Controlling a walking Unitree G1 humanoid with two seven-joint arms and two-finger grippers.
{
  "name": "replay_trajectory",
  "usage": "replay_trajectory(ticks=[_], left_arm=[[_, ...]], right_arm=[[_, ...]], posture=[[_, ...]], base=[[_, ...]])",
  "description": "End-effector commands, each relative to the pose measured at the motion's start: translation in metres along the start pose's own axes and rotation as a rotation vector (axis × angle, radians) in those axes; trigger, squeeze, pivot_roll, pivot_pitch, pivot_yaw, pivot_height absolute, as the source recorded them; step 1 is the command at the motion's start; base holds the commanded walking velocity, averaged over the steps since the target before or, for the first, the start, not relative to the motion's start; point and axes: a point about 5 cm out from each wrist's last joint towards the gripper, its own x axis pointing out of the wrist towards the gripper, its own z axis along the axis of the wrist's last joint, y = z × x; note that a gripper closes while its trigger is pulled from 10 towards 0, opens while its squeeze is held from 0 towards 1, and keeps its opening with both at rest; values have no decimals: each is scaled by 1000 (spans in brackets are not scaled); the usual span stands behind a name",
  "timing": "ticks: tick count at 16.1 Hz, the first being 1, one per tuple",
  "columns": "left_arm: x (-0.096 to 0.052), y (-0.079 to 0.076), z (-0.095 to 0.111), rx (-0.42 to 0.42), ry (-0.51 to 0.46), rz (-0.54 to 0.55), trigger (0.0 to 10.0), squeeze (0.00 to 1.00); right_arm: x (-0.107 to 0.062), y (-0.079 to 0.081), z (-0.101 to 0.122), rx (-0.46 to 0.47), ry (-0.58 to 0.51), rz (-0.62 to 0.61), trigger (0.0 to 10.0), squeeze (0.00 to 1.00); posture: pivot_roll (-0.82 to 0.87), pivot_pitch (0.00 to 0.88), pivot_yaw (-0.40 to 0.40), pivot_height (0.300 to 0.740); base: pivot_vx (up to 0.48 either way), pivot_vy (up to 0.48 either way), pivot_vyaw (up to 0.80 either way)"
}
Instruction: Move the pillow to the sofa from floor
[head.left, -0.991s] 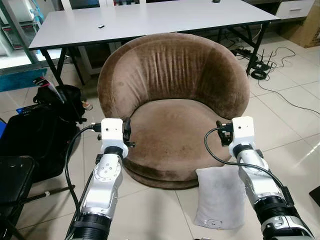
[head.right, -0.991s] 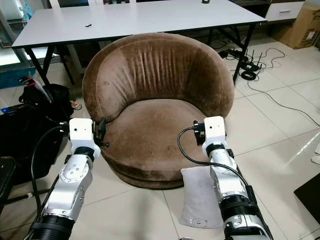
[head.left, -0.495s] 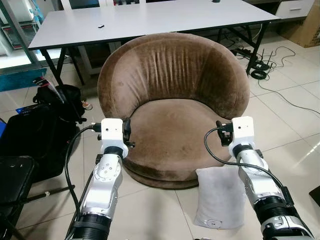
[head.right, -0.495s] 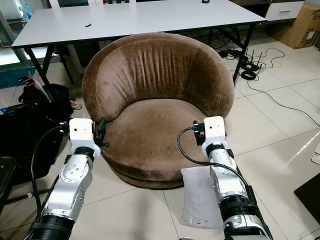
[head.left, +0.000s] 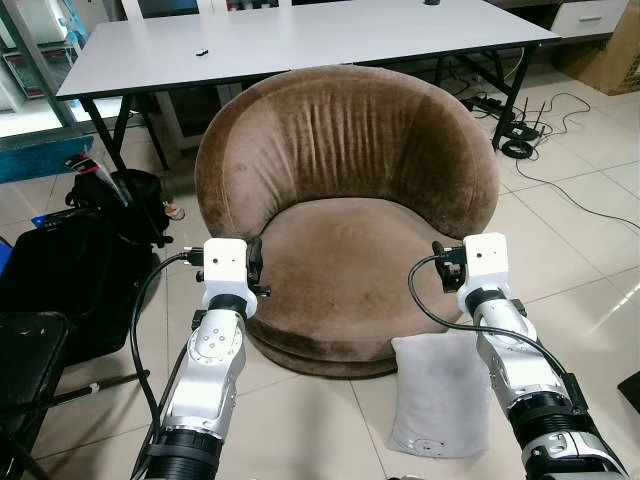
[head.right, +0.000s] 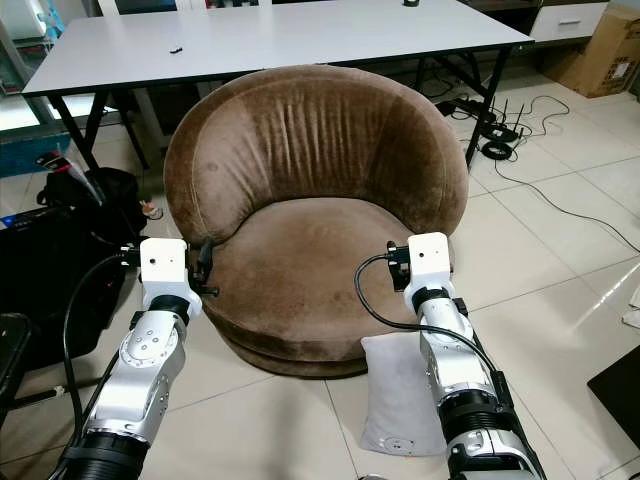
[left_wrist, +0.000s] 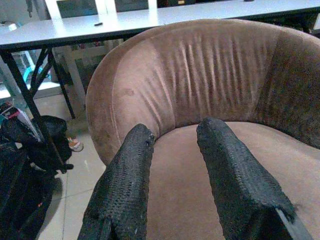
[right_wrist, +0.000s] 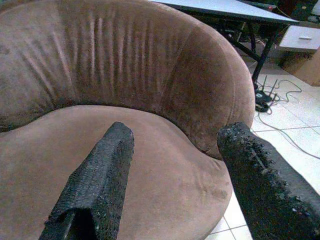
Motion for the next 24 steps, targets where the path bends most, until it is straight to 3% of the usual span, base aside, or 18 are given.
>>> replay_trajectory(ticks=[1,13,24], left_arm=[[-2,0,-1,14,2,-1,10000,0],[-4,0,-2,11,9,3,10000,0],[-9,1,-3,6,14,14,10000,0]], right_arm=[[1,-1,2,-17,-7,3,10000,0],[1,-2,3,-17,-6,2,10000,0],[10,-10,7,-96,61,-34,10000,0]], posture=[[-117,0,39,740],[-113,0,35,740],[-105,0,20,740]], base=[[0,0,0],[0,0,0],[0,0,0]])
